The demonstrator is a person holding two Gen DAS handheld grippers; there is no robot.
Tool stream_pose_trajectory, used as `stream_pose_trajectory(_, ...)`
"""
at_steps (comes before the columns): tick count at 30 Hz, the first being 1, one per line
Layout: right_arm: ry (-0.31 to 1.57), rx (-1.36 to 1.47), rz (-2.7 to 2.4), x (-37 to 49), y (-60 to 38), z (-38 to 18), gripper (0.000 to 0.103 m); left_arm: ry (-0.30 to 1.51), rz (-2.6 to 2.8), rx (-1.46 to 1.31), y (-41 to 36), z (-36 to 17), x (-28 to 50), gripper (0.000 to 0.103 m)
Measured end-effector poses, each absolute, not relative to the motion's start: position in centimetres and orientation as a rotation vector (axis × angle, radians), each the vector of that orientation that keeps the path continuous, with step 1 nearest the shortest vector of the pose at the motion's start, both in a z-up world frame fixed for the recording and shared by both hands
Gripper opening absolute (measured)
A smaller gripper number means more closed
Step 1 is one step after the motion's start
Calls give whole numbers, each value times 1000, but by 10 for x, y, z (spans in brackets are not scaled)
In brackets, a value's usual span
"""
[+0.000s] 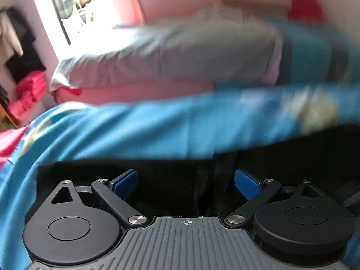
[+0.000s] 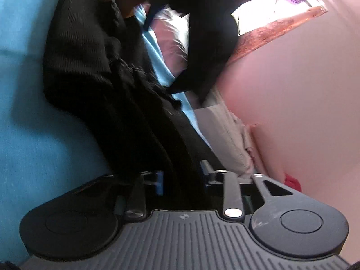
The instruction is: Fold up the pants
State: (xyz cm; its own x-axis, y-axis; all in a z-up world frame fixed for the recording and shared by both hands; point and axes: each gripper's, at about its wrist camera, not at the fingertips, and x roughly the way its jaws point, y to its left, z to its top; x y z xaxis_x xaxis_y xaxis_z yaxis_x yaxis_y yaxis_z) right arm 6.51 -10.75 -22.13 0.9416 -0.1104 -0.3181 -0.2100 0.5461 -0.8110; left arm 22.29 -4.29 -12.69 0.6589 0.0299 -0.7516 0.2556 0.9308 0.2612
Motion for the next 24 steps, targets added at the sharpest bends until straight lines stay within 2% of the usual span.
stream_pose_trajectory(1,342,-997,44,59,-119,-219,57,870,-129,395,-44,-139,223,103)
stream_pose_trajectory(2,341,-995,30,52,-131,-218,61,847,-141,385,-41,-142,219,103)
stream_pose_trajectory(5,359,-960,-67,40,-176,-213,65,832,-155,367,-34,-143,214,103)
stream_pose_trajectory(10,439,-709,-220,55,-205,-190,63,828,-141,391,-39,-145,214,103)
stream_pose_trajectory(16,342,-920,-172,97,-182,-198,64,828,-141,428,-42,-142,213,103)
stream_pose_trajectory(19,455,-642,-260,113,-226,-177,66,857,-145,393,-37,-143,218,103)
stream_pose_trajectory(21,476,-612,-256,107,-224,-174,60,888,-146,343,-33,-144,222,103)
stream_pose_trajectory(22,448,-714,-212,100,-207,-181,50,895,-144,330,-32,-144,223,103)
stream_pose_trajectory(24,392,-886,-76,86,-187,-196,49,899,-146,325,-31,-145,224,103)
